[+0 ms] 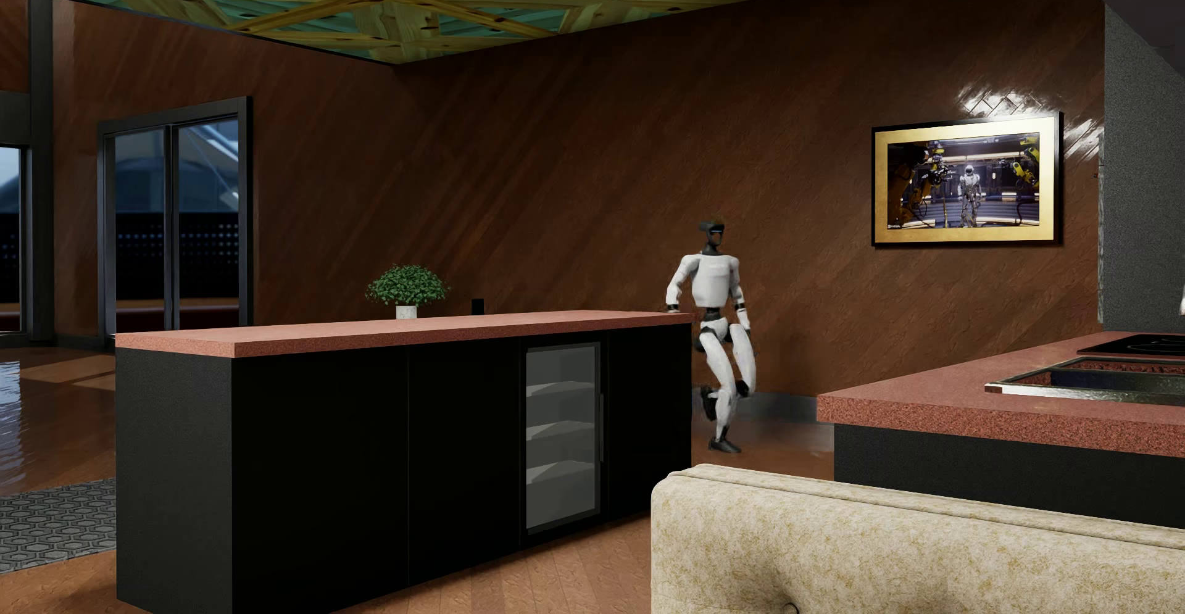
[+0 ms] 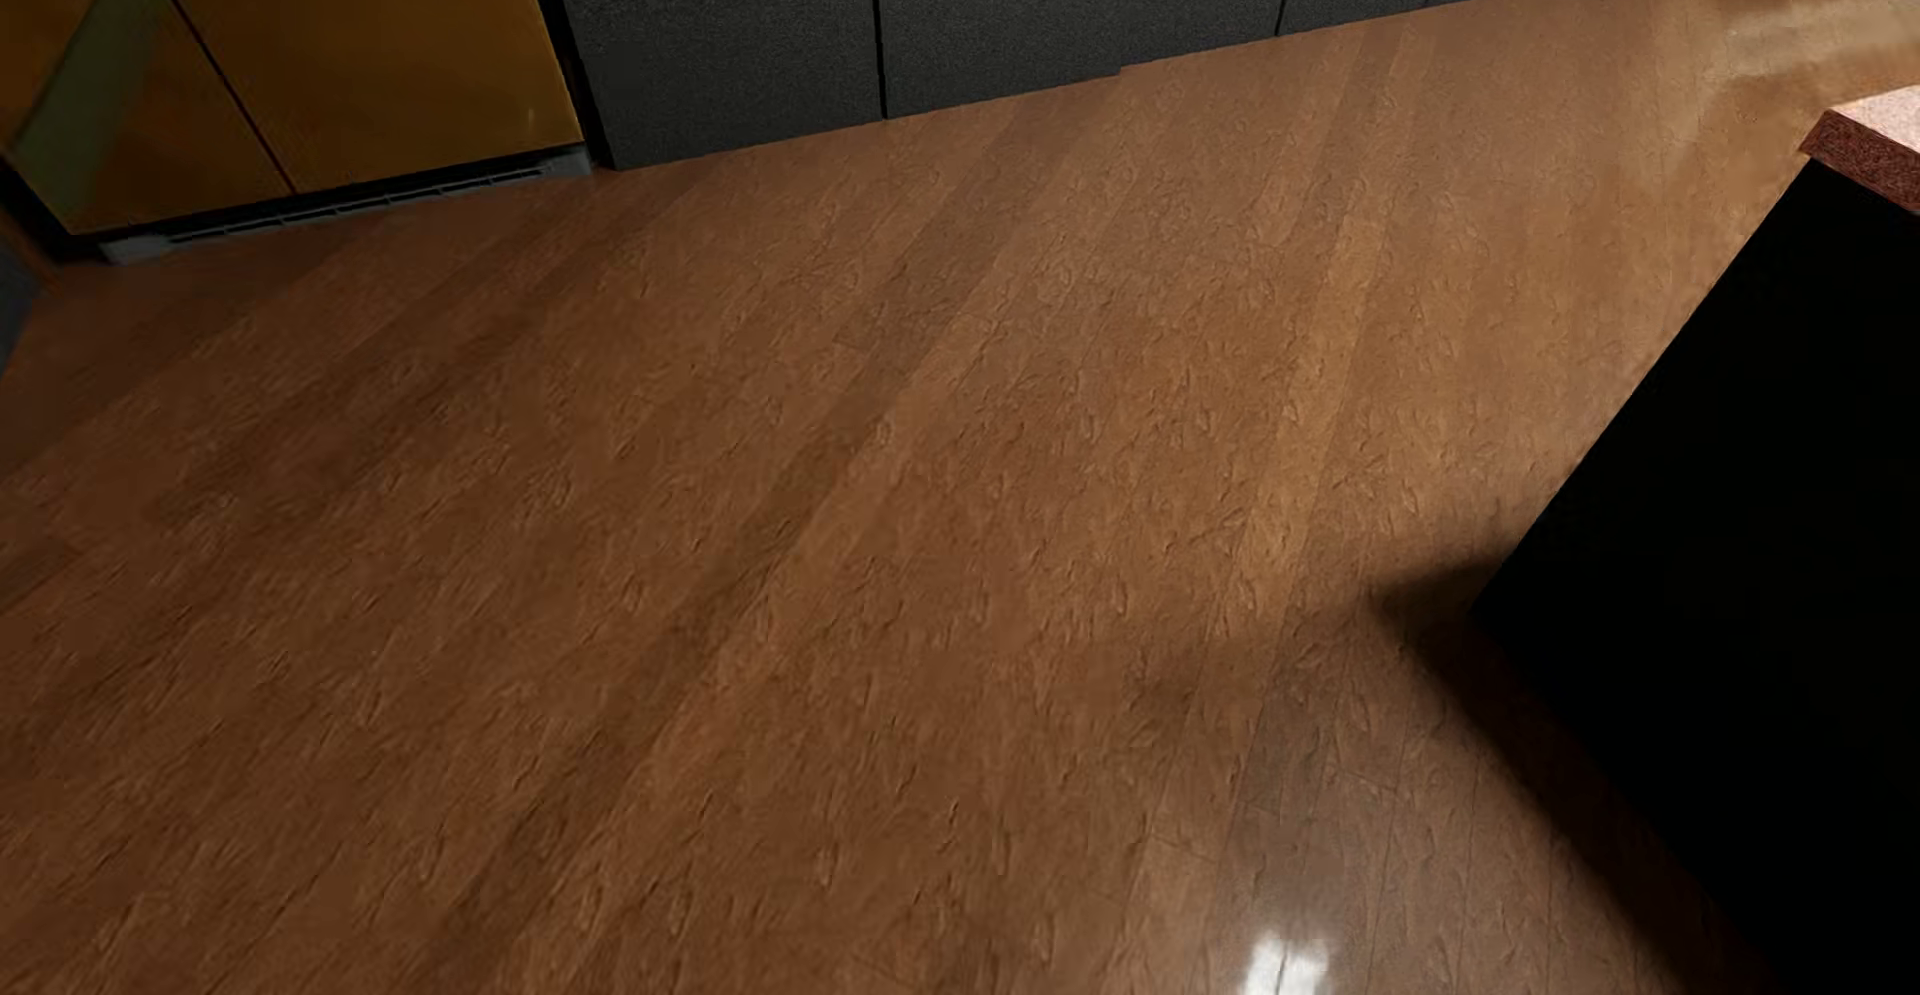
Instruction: Walk towards the counter
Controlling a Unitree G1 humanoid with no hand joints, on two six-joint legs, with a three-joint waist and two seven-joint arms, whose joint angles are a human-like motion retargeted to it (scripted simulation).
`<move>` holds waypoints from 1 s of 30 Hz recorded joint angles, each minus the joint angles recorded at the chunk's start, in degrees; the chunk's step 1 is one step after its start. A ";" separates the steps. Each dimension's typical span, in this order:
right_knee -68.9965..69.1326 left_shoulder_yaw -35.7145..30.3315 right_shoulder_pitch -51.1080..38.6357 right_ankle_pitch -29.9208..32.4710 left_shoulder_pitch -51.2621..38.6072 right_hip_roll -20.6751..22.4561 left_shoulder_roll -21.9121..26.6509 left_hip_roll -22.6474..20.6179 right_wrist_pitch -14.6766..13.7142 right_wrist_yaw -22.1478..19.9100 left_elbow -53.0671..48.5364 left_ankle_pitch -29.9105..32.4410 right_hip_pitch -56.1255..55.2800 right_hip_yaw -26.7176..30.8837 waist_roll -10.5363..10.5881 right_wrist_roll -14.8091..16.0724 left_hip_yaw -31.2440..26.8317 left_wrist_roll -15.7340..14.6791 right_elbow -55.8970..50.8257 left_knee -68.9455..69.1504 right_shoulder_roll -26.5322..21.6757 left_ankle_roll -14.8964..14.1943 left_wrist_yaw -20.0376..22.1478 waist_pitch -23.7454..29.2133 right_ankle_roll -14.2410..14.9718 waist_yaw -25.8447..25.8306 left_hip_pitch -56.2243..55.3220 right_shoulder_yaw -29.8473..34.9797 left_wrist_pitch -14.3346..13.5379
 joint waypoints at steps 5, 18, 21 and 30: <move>-14.67 -2.91 -5.96 9.43 9.81 -4.46 -1.83 -0.82 0.00 0.00 1.35 12.58 25.50 0.00 -1.02 0.00 0.00 0.00 -16.43 -46.89 0.01 0.00 0.00 -1.06 0.00 13.95 -19.88 -2.53 0.00; 22.64 1.64 -0.46 -3.04 -4.46 -11.27 3.02 -6.76 0.00 0.00 -5.42 -8.12 -5.28 0.00 3.44 0.00 0.00 0.00 -0.25 -59.91 -1.10 0.00 0.00 1.37 0.00 -2.16 11.52 0.17 0.00; -8.12 5.71 1.62 1.29 -12.00 -13.47 4.41 -4.47 0.00 0.00 -11.05 -19.30 -13.72 0.00 4.63 0.00 0.00 0.00 2.73 -64.89 -2.46 0.00 0.00 0.16 0.00 -9.51 24.30 -2.22 0.00; 2.54 3.72 1.47 0.52 -5.32 -5.68 -2.31 0.60 0.00 0.00 -6.88 4.99 -0.91 0.00 8.95 0.00 0.00 0.00 4.32 -7.09 0.08 0.00 0.00 1.70 0.00 -4.21 7.15 -4.25 0.00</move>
